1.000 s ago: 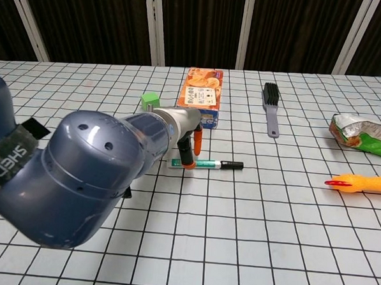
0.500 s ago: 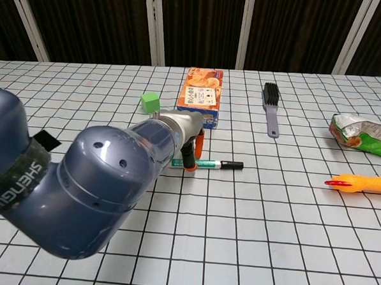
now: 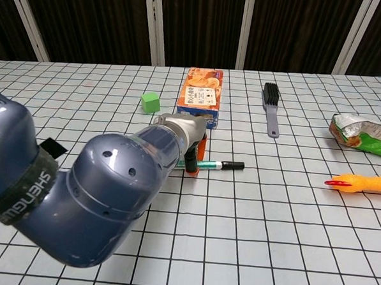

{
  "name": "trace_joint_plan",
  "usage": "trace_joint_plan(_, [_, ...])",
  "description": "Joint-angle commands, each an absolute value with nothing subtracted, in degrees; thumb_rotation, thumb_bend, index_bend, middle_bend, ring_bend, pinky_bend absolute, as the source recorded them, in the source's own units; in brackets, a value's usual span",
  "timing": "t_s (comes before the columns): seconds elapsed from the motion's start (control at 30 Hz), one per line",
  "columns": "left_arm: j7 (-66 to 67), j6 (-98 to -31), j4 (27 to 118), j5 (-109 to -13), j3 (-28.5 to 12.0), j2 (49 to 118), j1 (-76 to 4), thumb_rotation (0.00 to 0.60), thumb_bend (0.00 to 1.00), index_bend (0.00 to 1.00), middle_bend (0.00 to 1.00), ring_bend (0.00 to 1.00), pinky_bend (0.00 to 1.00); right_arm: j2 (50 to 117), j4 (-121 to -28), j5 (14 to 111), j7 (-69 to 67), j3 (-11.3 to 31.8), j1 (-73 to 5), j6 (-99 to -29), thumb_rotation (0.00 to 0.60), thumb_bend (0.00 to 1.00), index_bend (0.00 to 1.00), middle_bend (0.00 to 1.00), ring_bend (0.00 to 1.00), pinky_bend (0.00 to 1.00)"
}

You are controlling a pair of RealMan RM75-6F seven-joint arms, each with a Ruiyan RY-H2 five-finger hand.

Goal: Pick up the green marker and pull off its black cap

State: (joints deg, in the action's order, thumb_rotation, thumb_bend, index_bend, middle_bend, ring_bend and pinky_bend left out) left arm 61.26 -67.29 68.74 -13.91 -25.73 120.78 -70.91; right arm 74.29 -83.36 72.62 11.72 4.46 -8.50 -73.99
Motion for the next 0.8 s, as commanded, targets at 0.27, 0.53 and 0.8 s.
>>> trace_joint_plan(0.27, [62.13,-67.92,68.65,-15.03,-26.14,121.29,-70.41,0.6,0.51,0.49,0.0,0.0,0.0,74.99,-82.12,72.58,11.0,4.46,-8.43,-73.62,0.6,0.24,0.07,0.02,0.01,0.04])
trace_joint_plan(0.53, [63.07,-67.47,67.0,-15.3,-26.1,122.4,-70.18,0.6,0.53,0.5,0.01,0.0,0.0,74.97,-81.42,72.71,10.39,4.41,-8.14,-73.71,0.6,0.24,0.07,0.02,0.01,0.04])
trace_joint_plan(0.8, [63.44,-67.2,66.37,-16.05,-26.72,123.1,-69.91,0.6,0.53,0.5,0.02,0.0,0.0,74.98,-81.16,72.76,10.19,4.4,-8.0,-73.61,0.6,0.24,0.07,0.02,0.01,0.04])
